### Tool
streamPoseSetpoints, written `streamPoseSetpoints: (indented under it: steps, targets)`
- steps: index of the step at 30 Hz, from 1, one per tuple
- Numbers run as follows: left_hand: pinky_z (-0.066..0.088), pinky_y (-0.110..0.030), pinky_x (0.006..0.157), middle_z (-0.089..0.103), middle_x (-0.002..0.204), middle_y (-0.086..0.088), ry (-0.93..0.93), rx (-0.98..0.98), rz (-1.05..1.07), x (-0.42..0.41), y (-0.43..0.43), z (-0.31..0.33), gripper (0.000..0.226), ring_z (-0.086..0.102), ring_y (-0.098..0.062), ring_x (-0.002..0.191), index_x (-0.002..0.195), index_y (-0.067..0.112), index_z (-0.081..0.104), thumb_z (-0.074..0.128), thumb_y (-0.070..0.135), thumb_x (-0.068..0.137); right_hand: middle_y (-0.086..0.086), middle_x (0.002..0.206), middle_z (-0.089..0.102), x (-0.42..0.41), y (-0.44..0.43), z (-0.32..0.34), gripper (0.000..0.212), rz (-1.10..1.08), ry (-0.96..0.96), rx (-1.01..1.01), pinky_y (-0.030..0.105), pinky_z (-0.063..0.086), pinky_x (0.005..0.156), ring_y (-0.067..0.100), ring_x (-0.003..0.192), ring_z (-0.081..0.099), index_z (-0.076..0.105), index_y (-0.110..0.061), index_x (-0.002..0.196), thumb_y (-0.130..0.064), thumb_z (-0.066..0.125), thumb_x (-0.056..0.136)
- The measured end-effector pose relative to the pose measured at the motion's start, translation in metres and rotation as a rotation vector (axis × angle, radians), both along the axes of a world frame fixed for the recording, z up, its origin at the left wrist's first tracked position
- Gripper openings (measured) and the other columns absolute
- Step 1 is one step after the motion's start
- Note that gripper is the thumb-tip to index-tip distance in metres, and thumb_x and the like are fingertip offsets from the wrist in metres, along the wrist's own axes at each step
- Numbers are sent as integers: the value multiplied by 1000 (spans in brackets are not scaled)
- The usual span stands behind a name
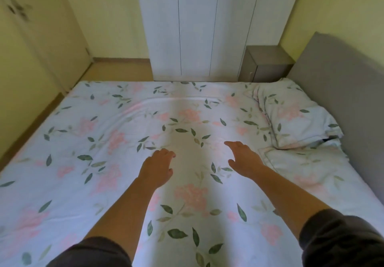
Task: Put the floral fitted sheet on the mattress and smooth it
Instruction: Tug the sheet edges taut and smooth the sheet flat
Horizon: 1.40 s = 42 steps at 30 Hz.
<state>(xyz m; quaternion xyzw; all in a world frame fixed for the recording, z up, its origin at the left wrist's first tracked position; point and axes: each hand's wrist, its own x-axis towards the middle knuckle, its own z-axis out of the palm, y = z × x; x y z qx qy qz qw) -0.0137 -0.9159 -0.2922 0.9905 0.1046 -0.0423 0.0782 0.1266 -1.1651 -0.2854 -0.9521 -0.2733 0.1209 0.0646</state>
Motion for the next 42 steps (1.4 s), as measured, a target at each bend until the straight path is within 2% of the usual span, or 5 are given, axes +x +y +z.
streamPoseSetpoints:
  steps: [7, 13, 21, 26, 42]
  targets:
    - [46, -33, 94, 39, 142, 2, -26, -14, 55, 2, 23, 27, 52, 42, -18, 127, 140, 24, 37, 53, 26, 91, 1, 146, 37, -1, 22, 17, 61, -2, 32, 34, 40, 45, 99, 24, 126, 44, 24, -28, 148, -26, 52, 93]
    - [48, -32, 91, 43, 139, 6, -348, -305, 230, -31, 68, 57, 49, 49, -14, 120, 136, 26, 45, 60, 26, 90, -5, 149, 36, -37, 94, 64, 62, 62, -24, 338, 32, 39, 102, 15, 133, 41, 27, -30, 148, -27, 56, 94]
    - [44, -30, 98, 42, 141, 8, -534, -277, 152, -162, 202, 107, 50, 44, -14, 126, 137, 27, 45, 61, 27, 90, -7, 151, 34, -148, 235, 122, 62, 51, -128, 645, 17, 28, 97, 12, 135, 36, 30, -31, 147, -25, 59, 92]
    - [41, -24, 96, 43, 138, 10, -574, -314, 61, -249, 306, 130, 48, 45, -10, 124, 135, 28, 46, 62, 25, 89, -14, 148, 35, -251, 327, 146, 64, 51, -93, 835, 20, 37, 93, 7, 127, 42, 30, -38, 144, -25, 63, 91]
    - [41, -26, 96, 37, 140, 16, -593, -347, -10, -365, 551, 127, 50, 40, -5, 125, 134, 34, 41, 59, 26, 88, -7, 149, 36, -366, 564, 160, 67, 43, -187, 777, 35, 41, 105, 11, 131, 40, 28, -33, 147, -25, 64, 90]
